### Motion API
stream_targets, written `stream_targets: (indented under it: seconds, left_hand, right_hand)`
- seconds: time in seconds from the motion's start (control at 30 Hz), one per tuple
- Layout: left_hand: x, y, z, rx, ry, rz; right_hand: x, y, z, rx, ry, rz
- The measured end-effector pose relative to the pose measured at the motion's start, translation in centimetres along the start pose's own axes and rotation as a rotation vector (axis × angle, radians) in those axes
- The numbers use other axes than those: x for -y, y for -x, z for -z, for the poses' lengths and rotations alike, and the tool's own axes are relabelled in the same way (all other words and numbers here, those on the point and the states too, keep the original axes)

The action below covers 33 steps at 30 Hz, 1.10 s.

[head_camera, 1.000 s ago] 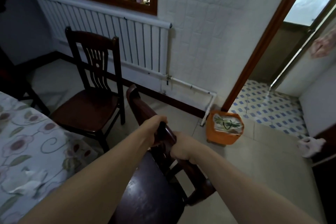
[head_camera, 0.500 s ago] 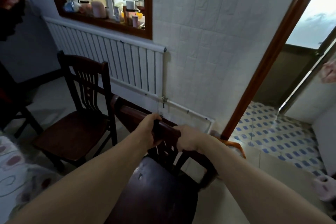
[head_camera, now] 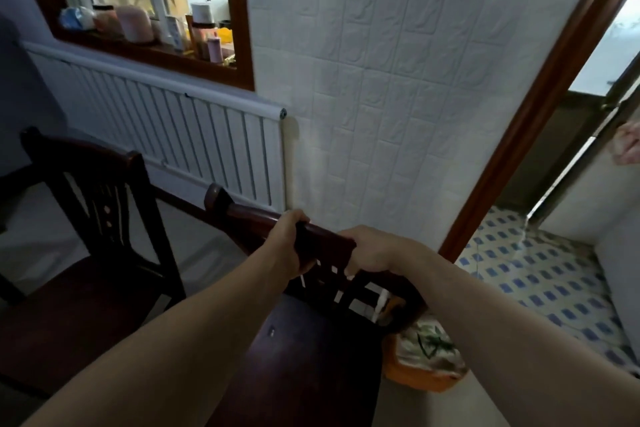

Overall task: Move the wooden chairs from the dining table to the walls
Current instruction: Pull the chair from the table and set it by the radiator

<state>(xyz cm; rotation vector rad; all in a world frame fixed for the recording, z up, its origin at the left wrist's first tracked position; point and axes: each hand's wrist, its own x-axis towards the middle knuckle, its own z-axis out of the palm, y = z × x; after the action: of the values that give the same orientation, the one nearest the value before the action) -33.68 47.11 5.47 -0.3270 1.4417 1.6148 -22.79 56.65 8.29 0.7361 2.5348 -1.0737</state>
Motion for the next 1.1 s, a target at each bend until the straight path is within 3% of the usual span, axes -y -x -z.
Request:
stream_targets:
  seconds: [0.37, 0.83, 1.1]
  left_hand:
    - [-6.1, -12.3, -7.5, 0.029, -0.043, 0.046]
    - [-11.6, -26.3, -20.2, -0.130, 0.055, 0.095]
    - [-13.0, -32.0, -24.4, -0.153, 0.003, 0.086]
  right_hand:
    - [-4.3, -11.8, 8.1, 0.040, -0.054, -0.053]
    - [-13.0, -27.3, 19.7, 0.117, 0.048, 0.030]
    - [-16.5, -32.8, 22.5, 0.057, 0.069, 0.040]
